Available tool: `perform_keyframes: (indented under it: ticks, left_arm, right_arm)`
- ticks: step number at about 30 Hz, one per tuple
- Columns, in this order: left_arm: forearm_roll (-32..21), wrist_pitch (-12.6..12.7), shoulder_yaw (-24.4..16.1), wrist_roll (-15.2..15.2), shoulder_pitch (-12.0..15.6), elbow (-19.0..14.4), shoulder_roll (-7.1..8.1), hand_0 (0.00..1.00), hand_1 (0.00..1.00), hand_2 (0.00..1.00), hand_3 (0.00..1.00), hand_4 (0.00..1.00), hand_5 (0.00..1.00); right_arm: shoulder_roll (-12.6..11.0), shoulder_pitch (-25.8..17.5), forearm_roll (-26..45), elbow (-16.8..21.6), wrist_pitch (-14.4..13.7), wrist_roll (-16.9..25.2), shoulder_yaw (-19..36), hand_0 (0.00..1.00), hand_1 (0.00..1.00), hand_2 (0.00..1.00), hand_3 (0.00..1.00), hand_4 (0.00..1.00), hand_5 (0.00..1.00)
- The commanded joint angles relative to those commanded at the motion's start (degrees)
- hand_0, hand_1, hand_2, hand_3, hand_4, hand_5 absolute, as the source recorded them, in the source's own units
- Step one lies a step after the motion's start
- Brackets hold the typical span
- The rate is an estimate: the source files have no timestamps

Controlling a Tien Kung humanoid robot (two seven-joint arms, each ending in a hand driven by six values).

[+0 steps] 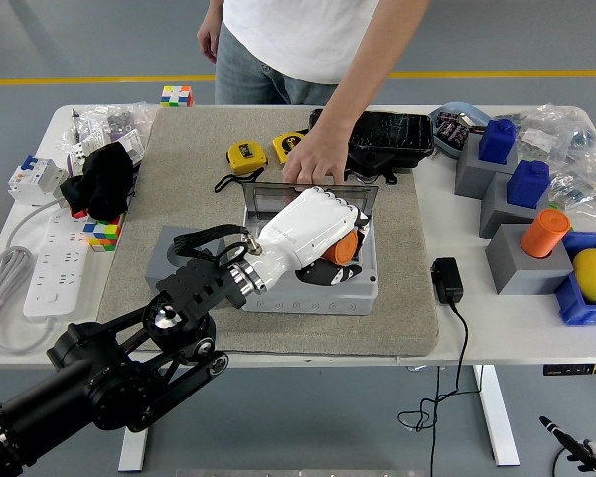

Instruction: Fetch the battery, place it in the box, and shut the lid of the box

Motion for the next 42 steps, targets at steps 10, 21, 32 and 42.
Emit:
perform_keyframes:
  ticks: [10,21,32,42]
  left_arm:
    - [-1.84,0.69,-0.19,-0.88,-0.94,2.34,-1.28,0.049,0.07,0.101,0.117,0.742,0.076]
    - [-4.04,2.07,-0.03,-2.12,-1.79,7.15,-2.2,0.05,0.069,0.101,0.116,0.741,0.084]
    - [-3.9,1.78,-0.39,-2.04,-1.44,7.36,-2.13,0.05,0.07,0.102,0.117,0.738,0.088]
    - [-3.7,1.73,-0.72,-1.99,-1.69,7.07,-2.19,0.051,0.07,0.102,0.117,0.735,0.092]
  right_arm:
    - [-0.13,0.05,0.08,0.0,-0.01,-0.01,-0.33,0.884,0.854,0.802,0.84,0.998,0.998]
    - [-0.04,0.19,0.32,0.0,-0.02,0.04,-0.5,0.883,0.854,0.802,0.839,0.998,0.998]
    - [-0.1,0.24,0.06,0.0,-0.02,0.03,-0.13,0.884,0.854,0.802,0.839,0.998,0.998]
    - [-0.06,0.24,0.16,0.0,-0.01,0.08,-0.26,0.883,0.854,0.802,0.84,0.998,0.998]
